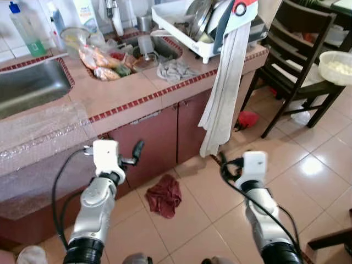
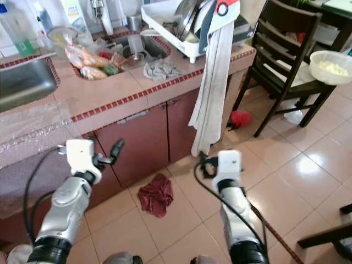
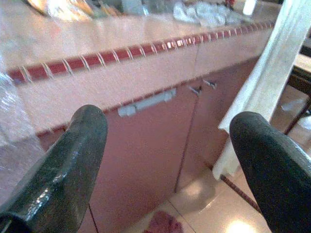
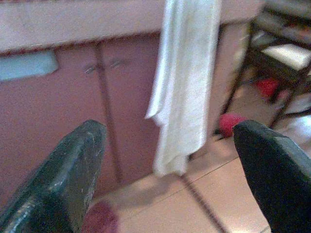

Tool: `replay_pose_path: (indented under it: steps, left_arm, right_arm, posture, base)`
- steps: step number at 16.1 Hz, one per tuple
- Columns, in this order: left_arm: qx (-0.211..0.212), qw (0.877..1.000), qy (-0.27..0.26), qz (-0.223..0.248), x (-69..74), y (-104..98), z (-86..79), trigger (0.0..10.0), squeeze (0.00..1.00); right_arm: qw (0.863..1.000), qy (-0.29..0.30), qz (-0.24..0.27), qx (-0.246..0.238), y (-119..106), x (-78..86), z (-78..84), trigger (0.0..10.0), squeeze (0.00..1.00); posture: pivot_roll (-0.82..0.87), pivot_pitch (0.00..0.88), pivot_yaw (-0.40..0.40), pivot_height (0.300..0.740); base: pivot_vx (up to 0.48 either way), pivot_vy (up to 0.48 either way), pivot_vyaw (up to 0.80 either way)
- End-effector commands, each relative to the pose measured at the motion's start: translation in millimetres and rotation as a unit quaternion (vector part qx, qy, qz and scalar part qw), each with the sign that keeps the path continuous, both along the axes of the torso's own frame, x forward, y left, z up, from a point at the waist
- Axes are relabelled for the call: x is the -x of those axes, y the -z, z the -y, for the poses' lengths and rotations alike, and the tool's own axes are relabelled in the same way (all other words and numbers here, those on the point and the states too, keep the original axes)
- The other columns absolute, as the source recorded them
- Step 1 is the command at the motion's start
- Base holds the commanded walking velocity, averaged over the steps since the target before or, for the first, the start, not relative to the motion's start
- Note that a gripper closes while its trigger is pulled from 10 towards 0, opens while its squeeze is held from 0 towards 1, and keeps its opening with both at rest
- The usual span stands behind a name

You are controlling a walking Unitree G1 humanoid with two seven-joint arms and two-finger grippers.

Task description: Kitchen organization

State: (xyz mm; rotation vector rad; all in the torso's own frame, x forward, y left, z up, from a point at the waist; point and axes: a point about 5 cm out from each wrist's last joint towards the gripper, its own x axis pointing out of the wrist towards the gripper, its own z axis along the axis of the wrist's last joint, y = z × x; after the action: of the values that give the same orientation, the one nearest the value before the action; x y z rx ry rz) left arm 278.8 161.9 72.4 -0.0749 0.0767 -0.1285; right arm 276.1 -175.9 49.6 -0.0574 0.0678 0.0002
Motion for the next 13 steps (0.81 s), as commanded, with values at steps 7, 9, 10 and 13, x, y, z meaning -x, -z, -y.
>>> replay_pose_path:
  steps: [7,9,10,13]
  left_arm:
    - [-0.001,1.0,-0.009,0.022,5.9,-21,-8.2,10.0,0.0]
    - [-0.001,1.0,-0.005,0.029,2.9,-29,0.6,10.0,0.0]
    - [-0.001,1.0,-0.008,0.03,2.5,-31,1.6,10.0,0.0]
    - [0.002,1.0,-0.019,0.012,5.4,-25,-2.0,10.0,0.0]
  right_arm:
    - [0.995,0.015,0.085,0.056,-50,-6.5,19.1,10.0,0.0]
    - [0.994,0.017,0.086,0.064,-55,-12.1,13.8,10.0,0.0]
    - [0.996,0.015,0.083,0.035,-56,-13.2,9.5,10.0,0.0]
    - [0.997,0.01,0.076,0.031,-52,-9.4,1.0,10.0,0.0]
  posture:
    - [-0.04,0.0,0.078,0.74]
    - [-0.03,0.0,0.075,0.74]
    - [-0.03,0.0,0.074,0.74]
    - [-0.03,0.0,0.07,0.74]
  base:
    - [0.0,0.0,0.0]
    - [0.0,0.0,0.0]
    - [0.0,0.0,0.0]
    - [0.0,0.0,0.0]
